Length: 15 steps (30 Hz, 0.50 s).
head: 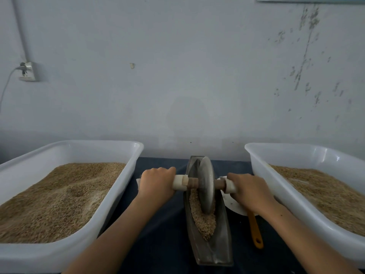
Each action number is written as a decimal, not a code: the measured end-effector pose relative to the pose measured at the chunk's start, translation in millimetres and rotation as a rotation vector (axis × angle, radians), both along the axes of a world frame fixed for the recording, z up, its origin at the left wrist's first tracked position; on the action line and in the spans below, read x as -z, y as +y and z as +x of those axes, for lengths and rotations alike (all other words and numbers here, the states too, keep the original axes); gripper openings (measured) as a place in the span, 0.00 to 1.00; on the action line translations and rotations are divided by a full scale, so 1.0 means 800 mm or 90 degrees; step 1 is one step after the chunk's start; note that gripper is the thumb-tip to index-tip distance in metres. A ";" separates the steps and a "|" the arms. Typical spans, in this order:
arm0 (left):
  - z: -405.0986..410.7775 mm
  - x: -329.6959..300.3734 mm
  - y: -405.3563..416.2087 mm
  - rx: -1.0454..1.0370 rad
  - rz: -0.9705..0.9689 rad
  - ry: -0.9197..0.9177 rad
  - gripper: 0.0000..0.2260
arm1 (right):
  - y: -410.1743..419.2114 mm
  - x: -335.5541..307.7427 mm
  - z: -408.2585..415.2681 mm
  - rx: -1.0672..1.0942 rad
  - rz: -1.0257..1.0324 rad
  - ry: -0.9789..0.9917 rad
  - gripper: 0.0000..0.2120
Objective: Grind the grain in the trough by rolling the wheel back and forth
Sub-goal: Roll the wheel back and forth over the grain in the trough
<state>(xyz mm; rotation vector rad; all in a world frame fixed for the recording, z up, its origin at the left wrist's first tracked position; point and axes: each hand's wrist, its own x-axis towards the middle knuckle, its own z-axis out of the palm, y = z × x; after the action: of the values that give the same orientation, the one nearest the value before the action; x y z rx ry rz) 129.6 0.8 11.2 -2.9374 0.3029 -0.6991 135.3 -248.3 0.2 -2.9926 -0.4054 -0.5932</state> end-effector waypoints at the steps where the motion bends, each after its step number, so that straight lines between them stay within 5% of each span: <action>1: -0.001 -0.002 0.000 -0.005 0.003 0.025 0.11 | -0.001 -0.003 0.000 -0.007 -0.001 0.026 0.06; 8: -0.008 -0.018 0.006 -0.033 0.030 0.249 0.17 | -0.003 -0.039 -0.006 -0.033 -0.093 0.247 0.11; 15: -0.006 -0.014 0.003 -0.045 0.018 0.207 0.15 | 0.001 -0.030 -0.011 -0.019 -0.077 0.192 0.08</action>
<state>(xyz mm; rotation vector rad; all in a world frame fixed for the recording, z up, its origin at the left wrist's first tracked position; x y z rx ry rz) 125.2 3.3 22.7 -3.0090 0.2304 -0.2041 126.2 -247.4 24.2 -3.1117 -0.4766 -0.1122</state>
